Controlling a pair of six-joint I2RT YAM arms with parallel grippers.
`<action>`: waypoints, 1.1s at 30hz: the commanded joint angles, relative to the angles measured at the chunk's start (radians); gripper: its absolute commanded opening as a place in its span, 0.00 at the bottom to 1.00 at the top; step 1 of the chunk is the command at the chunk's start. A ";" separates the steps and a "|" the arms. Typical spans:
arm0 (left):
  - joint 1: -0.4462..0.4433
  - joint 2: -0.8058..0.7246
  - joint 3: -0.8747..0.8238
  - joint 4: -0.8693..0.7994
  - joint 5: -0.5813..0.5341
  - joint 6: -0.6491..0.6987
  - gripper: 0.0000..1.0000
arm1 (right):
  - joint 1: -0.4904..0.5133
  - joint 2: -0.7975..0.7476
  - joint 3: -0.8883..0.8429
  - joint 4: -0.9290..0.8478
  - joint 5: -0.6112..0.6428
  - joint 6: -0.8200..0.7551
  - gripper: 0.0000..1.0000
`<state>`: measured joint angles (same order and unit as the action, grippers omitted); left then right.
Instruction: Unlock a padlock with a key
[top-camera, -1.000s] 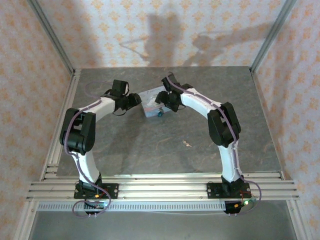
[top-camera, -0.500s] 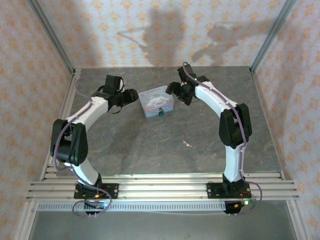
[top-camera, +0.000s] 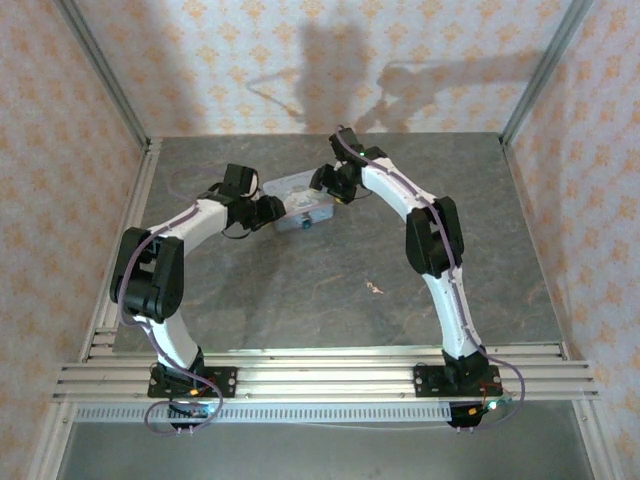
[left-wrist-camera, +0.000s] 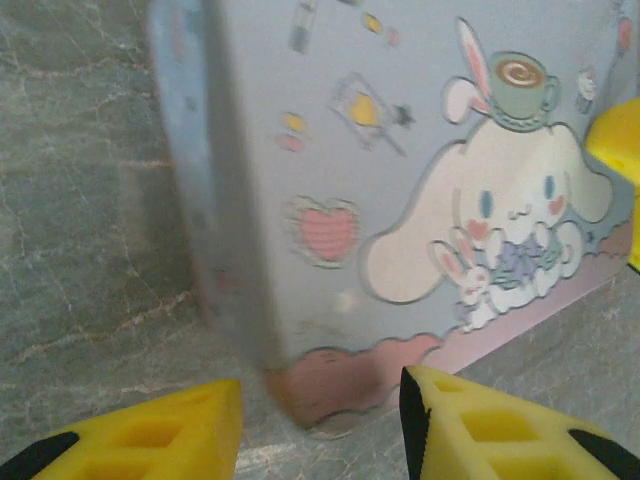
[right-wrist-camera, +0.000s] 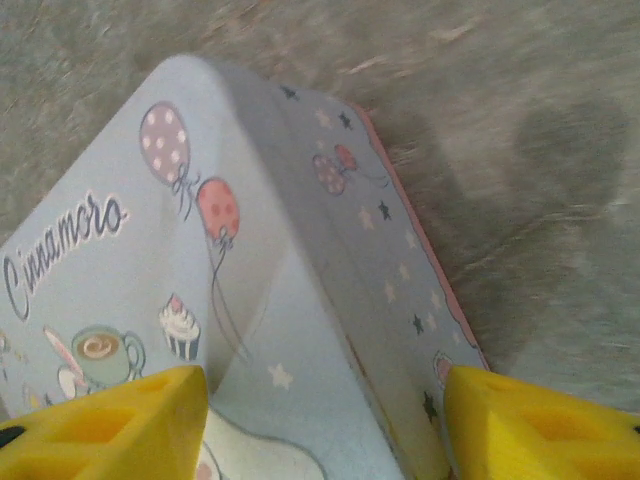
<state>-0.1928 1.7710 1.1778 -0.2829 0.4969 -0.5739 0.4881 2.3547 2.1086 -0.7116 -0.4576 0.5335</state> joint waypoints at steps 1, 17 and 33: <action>0.020 0.036 0.063 -0.022 0.008 0.034 0.46 | 0.045 0.011 0.024 -0.060 -0.007 -0.002 0.63; 0.032 -0.048 0.106 -0.174 -0.062 0.171 0.54 | 0.033 -0.255 -0.038 -0.160 0.169 -0.055 0.77; -0.379 -0.175 -0.192 -0.089 -0.195 0.065 0.53 | 0.033 -0.734 -0.972 -0.077 0.226 -0.150 0.61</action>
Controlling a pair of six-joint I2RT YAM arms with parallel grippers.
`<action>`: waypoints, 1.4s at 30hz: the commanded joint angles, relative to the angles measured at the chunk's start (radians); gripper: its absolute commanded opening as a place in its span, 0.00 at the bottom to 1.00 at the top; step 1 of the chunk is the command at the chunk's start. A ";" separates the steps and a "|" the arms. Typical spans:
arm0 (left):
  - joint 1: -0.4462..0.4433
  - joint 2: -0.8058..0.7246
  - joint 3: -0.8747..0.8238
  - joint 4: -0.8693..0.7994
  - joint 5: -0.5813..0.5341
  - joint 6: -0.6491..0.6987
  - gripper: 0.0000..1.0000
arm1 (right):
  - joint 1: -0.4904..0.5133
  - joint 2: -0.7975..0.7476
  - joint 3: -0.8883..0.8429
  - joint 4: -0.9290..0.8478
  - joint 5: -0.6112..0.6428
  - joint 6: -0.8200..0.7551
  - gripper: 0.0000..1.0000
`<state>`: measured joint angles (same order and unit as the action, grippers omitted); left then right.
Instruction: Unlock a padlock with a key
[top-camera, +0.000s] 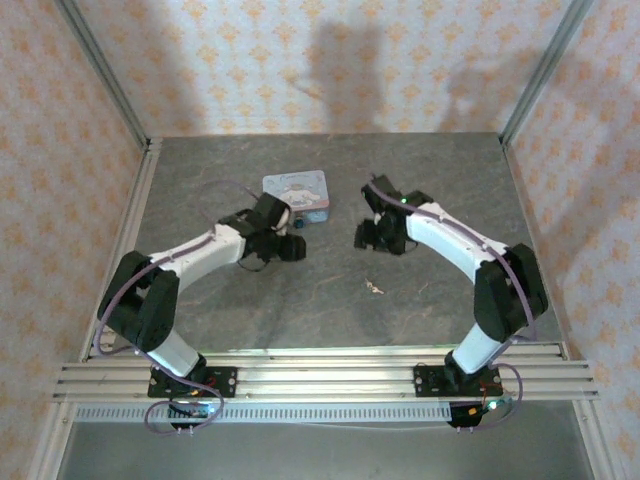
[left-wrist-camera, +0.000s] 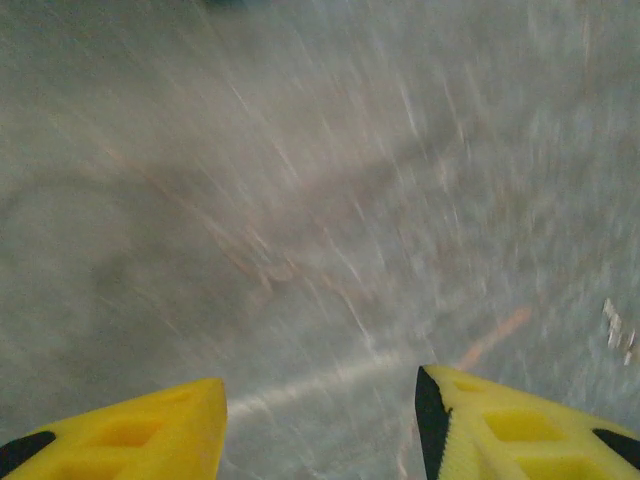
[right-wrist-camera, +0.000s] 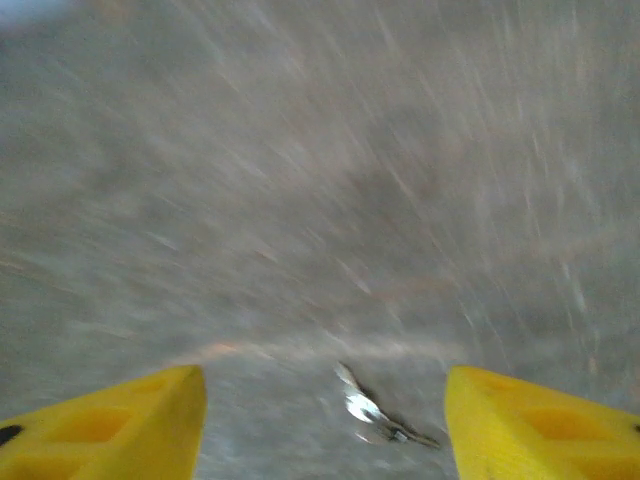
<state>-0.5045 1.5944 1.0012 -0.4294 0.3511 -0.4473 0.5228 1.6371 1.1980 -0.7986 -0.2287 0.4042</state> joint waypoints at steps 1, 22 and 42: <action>-0.093 0.008 -0.019 0.072 -0.049 -0.080 0.53 | -0.001 -0.017 -0.083 0.019 -0.021 -0.024 0.59; -0.155 -0.028 -0.033 0.043 -0.099 -0.094 0.53 | 0.017 0.181 -0.021 -0.020 -0.153 -0.192 0.38; -0.154 -0.022 -0.027 0.024 -0.116 -0.093 0.53 | 0.027 0.176 -0.059 -0.076 -0.142 -0.212 0.38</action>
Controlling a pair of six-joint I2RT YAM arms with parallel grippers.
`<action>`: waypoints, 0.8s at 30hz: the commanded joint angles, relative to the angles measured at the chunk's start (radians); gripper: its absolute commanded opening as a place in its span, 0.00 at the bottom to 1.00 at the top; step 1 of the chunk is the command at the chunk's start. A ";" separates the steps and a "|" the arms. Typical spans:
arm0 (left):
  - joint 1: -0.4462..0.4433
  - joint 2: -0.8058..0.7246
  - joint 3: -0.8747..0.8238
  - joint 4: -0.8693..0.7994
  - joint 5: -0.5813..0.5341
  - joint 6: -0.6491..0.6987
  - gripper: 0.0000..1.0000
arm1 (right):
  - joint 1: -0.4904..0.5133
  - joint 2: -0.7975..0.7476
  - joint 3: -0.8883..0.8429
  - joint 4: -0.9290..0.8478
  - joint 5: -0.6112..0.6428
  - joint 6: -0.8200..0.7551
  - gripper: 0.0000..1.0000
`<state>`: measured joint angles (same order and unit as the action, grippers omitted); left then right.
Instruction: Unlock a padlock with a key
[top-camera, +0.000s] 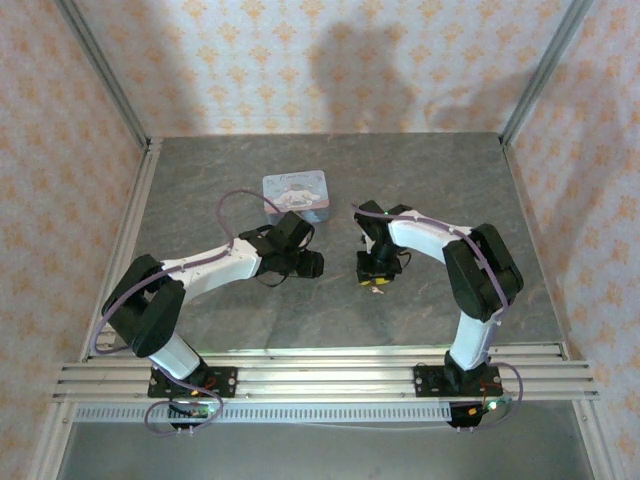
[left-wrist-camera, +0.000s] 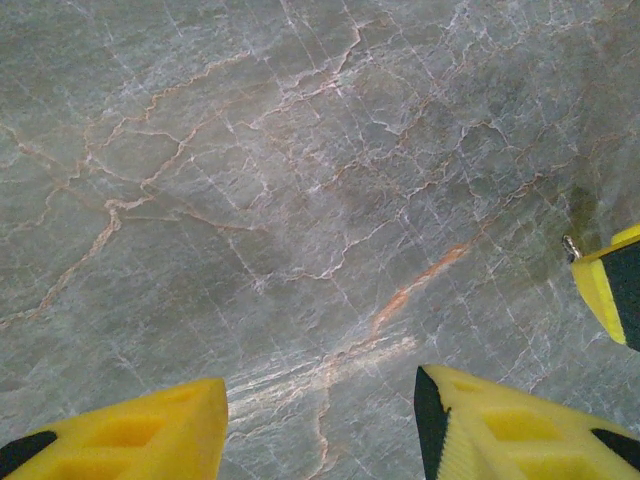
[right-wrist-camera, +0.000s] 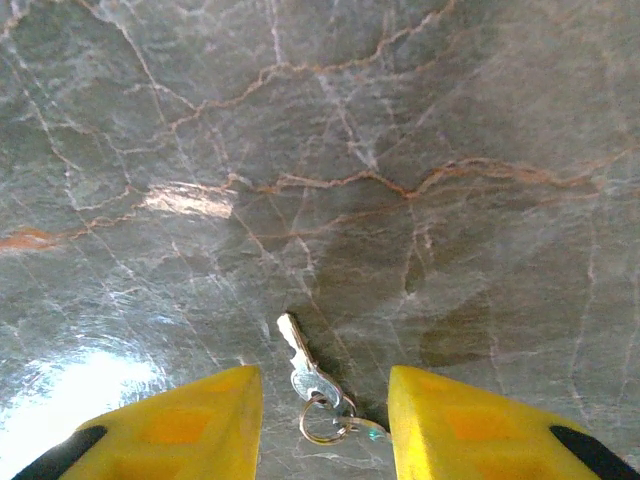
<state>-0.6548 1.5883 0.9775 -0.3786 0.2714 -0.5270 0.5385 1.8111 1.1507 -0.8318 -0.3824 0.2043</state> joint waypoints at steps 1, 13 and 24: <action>-0.005 -0.017 -0.005 -0.027 -0.037 -0.013 0.53 | 0.015 0.003 -0.014 -0.042 0.010 -0.010 0.37; -0.005 -0.032 -0.016 -0.032 -0.049 -0.013 0.53 | 0.023 0.040 -0.025 -0.034 -0.001 0.004 0.30; -0.004 -0.045 -0.023 -0.039 -0.066 -0.013 0.53 | 0.023 0.053 -0.016 -0.041 -0.008 0.005 0.21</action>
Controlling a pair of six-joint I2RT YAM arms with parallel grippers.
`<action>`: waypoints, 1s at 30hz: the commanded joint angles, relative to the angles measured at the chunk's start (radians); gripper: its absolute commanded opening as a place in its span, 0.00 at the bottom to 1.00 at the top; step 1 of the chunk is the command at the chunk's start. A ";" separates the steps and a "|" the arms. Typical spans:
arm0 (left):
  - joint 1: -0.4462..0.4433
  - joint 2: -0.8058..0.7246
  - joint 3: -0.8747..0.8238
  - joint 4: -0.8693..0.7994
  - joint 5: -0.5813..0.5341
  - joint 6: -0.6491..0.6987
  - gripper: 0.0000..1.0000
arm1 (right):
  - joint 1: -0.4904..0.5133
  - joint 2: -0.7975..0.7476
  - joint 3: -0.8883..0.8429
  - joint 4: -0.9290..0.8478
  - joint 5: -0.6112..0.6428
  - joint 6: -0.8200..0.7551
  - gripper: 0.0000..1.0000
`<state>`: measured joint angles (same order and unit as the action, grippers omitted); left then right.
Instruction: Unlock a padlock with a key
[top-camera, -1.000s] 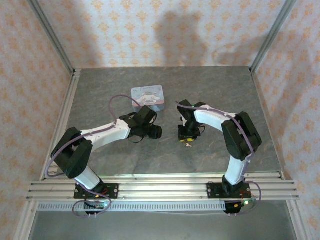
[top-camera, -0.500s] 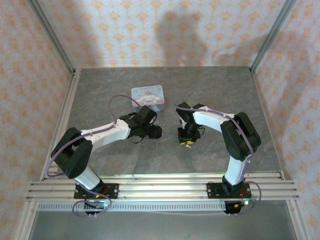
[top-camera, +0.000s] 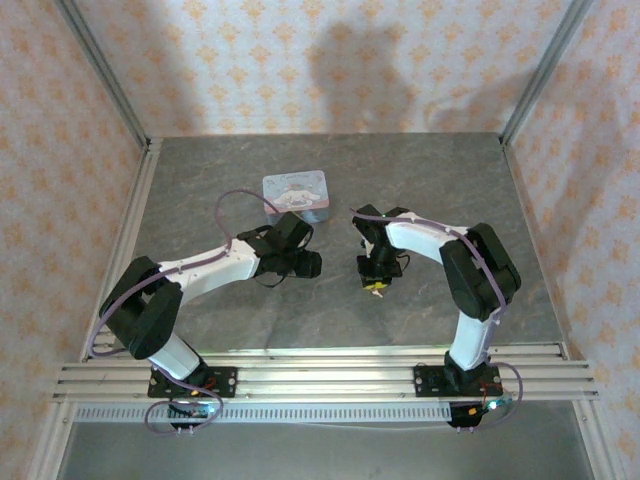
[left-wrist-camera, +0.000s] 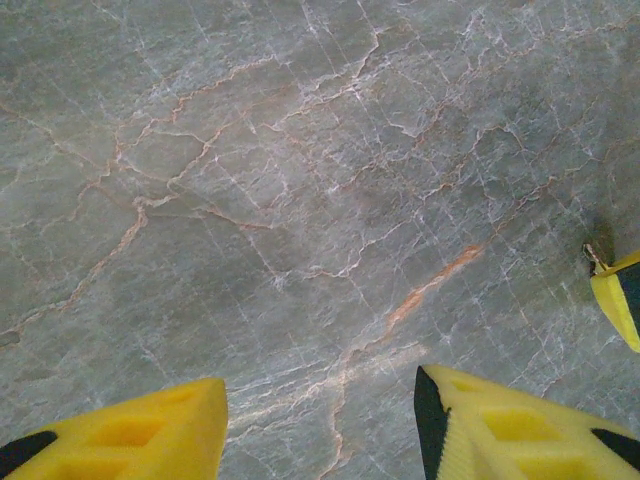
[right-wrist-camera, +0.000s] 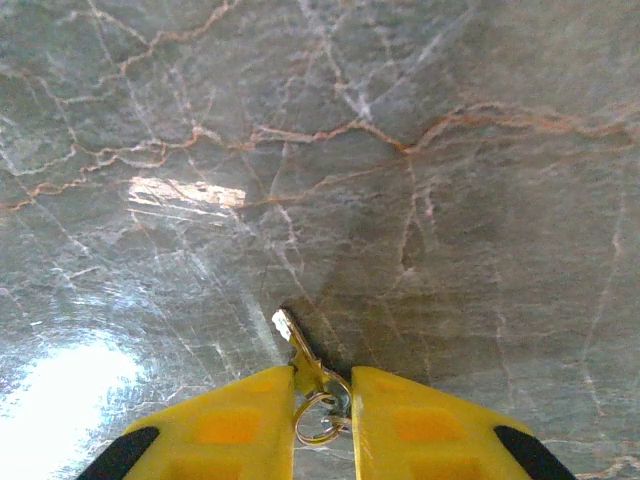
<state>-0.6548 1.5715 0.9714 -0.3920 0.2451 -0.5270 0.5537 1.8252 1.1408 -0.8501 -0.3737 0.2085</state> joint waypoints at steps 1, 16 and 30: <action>-0.005 -0.029 -0.018 -0.026 -0.041 -0.013 0.53 | 0.008 0.038 -0.006 -0.024 -0.020 0.001 0.20; -0.003 -0.059 -0.037 -0.036 -0.079 -0.013 0.53 | 0.017 0.022 -0.010 0.003 -0.051 0.022 0.05; -0.002 -0.141 -0.101 0.020 -0.111 0.007 0.53 | 0.019 -0.073 -0.100 0.135 -0.046 0.073 0.00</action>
<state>-0.6548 1.4734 0.8974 -0.4034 0.1665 -0.5232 0.5560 1.7744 1.0878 -0.7944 -0.4198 0.2543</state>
